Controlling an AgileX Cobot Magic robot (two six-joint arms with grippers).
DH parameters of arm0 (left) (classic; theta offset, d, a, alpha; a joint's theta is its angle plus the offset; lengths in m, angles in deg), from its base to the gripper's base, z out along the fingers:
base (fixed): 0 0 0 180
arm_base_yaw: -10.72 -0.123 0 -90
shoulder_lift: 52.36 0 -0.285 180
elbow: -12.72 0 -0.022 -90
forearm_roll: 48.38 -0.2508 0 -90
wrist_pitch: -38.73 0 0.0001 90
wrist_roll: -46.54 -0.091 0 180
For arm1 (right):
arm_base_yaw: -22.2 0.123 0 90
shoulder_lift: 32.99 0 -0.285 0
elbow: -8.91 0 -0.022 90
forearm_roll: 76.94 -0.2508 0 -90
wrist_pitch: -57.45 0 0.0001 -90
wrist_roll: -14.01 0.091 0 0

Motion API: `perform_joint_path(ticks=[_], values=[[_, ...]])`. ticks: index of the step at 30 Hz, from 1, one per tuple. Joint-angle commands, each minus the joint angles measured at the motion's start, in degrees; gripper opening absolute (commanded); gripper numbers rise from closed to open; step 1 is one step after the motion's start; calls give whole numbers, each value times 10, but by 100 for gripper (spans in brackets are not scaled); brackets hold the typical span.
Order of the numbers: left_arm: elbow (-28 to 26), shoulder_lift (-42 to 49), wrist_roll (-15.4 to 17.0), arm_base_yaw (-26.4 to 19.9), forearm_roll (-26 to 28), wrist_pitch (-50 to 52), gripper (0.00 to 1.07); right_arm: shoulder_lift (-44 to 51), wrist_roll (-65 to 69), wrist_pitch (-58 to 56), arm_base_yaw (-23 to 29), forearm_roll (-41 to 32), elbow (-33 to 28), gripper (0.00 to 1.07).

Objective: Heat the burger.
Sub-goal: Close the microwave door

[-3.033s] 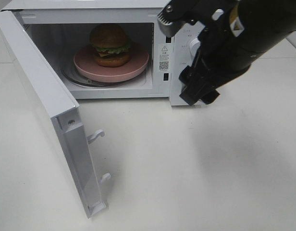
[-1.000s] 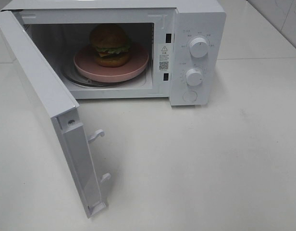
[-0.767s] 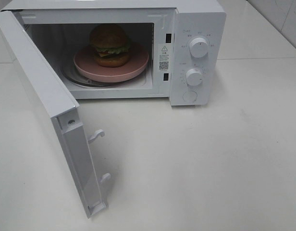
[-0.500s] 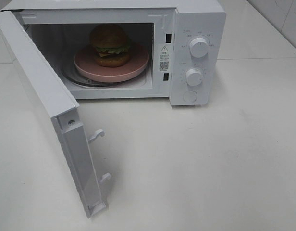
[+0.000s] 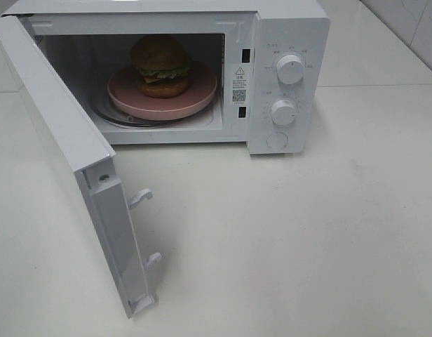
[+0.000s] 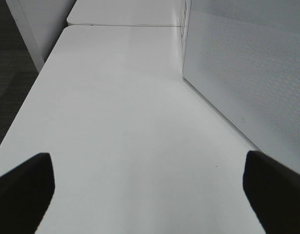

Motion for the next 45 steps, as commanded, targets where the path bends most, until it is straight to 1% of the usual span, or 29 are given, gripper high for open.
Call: perform_joint_path(ticks=[1,22,25,28,29,34,35,36,37,38,39,40,41,42,43,44,45], values=[[1,10,2,-1,4,9,98,15,-4,5,-5,1,-1,76],[1,10,3,-1,5,9,98,15,-4,5,-5,1,-1,76],[1,10,6,-1,-7,9,98,15,-4,5,-5,1,-1,76],[-10,9,6,-1,-11,26,98,15,-4,5,-5,1,-1,76],[-17,6,6,-1,-15,46,98,15,-4,5,-5,1,-1,76],[-19,-19,6,-1,-15,88,97,15,-4,5,-5,1,-1,76],[-19,-38,6,-1,-19,112,93,15,-3,5,-5,1,-1,76],[-19,-38,6,-1,-19,112,93,15,-3,5,-5,1,-1,76],[-19,-48,6,-1,-22,123,90,15,-3,5,-5,1,-1,76],[-19,-70,6,-1,-26,150,82,15,-3,5,-5,1,-1,76],[-19,-70,6,-1,-26,150,82,15,-3,5,-5,1,-1,76],[-19,-97,6,-1,-26,180,77,15,-3,5,-5,1,-1,76],[-19,-109,6,-1,-26,193,65,15,-3,5,-5,1,-1,76],[-19,-109,6,-1,-26,193,65,15,-3,5,-5,1,-1,76],[-16,-143,6,-1,-26,221,53,15,-3,5,-5,1,-1,76],[-16,-143,6,-1,-26,221,53,15,-3,5,-5,1,-1,76],[-13,-160,6,-1,-27,239,46,15,-3,5,-5,1,-1,76]])
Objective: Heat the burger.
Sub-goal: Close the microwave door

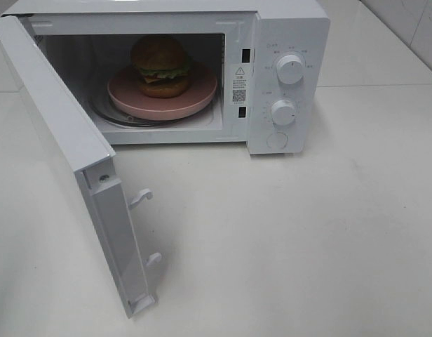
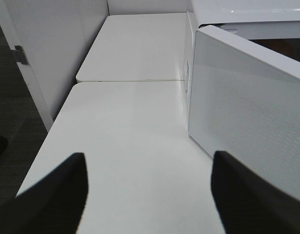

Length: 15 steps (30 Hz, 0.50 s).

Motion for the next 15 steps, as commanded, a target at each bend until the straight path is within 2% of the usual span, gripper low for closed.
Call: perform_joint_path(ticks=[1,2,3,4,5,6,7,9,11,12,13,15], values=[[10,-70,5,-1,-6,85,32,15,-3,5,-5,1,-1,76],[10,-70,5,-1,-6,85,32,15,-3,5,-5,1,-1,76],[23,-101,5,-1,-6,124,17,15,-3,5,-5,1,-1,76],[30,-116,5,-1,-6,151,8,15,-3,5,-5,1,-1,76],[30,-116,5,-1,-6,151,8,15,-3,5,-5,1,-1,76],[45,-143,5,-1,-7,214,0,15,-3,5,-5,1,-1,76],[45,-143,5,-1,-7,214,0,15,-3,5,-5,1,-1,76],[74,-180,5,-1,-7,324,0,15,-3,5,-5,1,-1,76],[83,-190,5,-1,-7,354,0,15,-3,5,-5,1,-1,76],[101,-216,5,-1,-7,425,0,15,-3,5,-5,1,-1,76],[101,-216,5,-1,-7,425,0,15,-3,5,-5,1,-1,76],[121,-254,5,-1,-7,510,0,15,-3,5,-5,1,-1,76]])
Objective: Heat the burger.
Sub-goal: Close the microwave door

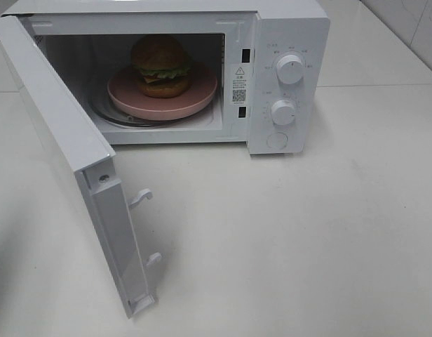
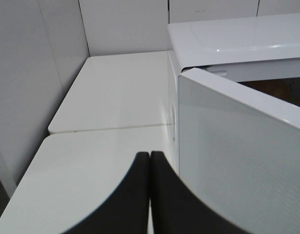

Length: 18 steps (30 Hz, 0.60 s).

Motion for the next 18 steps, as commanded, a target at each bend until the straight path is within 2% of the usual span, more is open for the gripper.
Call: perform_joint_path(ticks=[1,2,6,7,9,11,12,14,18], values=[[16,-26,5,-1,0,90,0,15,-3,5,-5,1,-1,76],[26,-57,5,-1,-2,140,0,15,-3,5,-5,1,-1,76],[30,-107,5,-1,-3,197,0,15,-3,5,-5,1,-1,76],[30,-139,5,-1,-3,241,0,15,-3,5,-5,1,-1,76],[30,-158,5,-1,-3,261,0,15,-3,5,-5,1,-1,76],[30,-212,5,-1,-3,341,0,15,-3,5,-5,1,-1,76],[30,-212,5,-1,-3,341,0,15,-3,5,-5,1,-1,76],[30,-281,5,-1,-7,441,0,15,-3,5,-5,1,-1,76],[30,-325,6,-1,-14,478,0,15,-3,5,-5,1,-1,76]])
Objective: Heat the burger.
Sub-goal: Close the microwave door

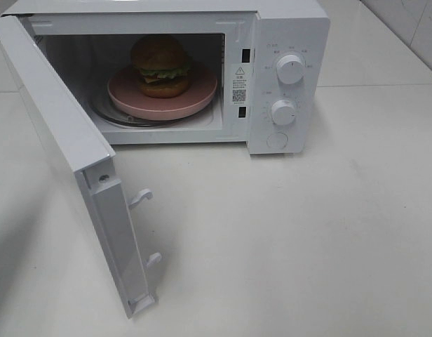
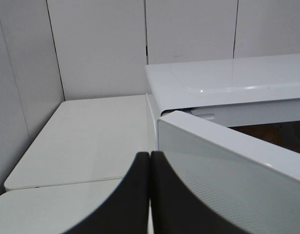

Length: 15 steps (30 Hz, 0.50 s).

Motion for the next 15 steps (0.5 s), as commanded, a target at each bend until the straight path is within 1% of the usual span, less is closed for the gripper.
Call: perform_joint_path(ticks=[1,2,3,4,6,10,11,12,13,15], values=[[1,-46,6,-1,-11,52,0,15,-3,5,-5,1,-1,76],[1,-46,6,-1,-11,52,0,15,-3,5,-5,1,-1,76],[1,-70,6,-1,-18,62,0,15,-3,5,-5,1,-1,76],[1,-70,6,-1,-18,62,0,15,-3,5,-5,1,-1,76],[1,-106,6,-1,-25,85,0,15,-3,5,-5,1,-1,76],[0,-141,7,-1,-38,104,0,15,-3,5,-5,1,-1,76],[-1,-161,19,-1,-50,114,0,15,-3,5,-5,1,-1,76],[-1,-161,19,-1,-50,114,0,15,-3,5,-5,1,-1,76],[-1,-182,33,-1,-60,123,0,15,-3,5,-5,1,-1,76],[-1,-221,50,-1,-70,138,0,15,-3,5,-5,1,-1,76]])
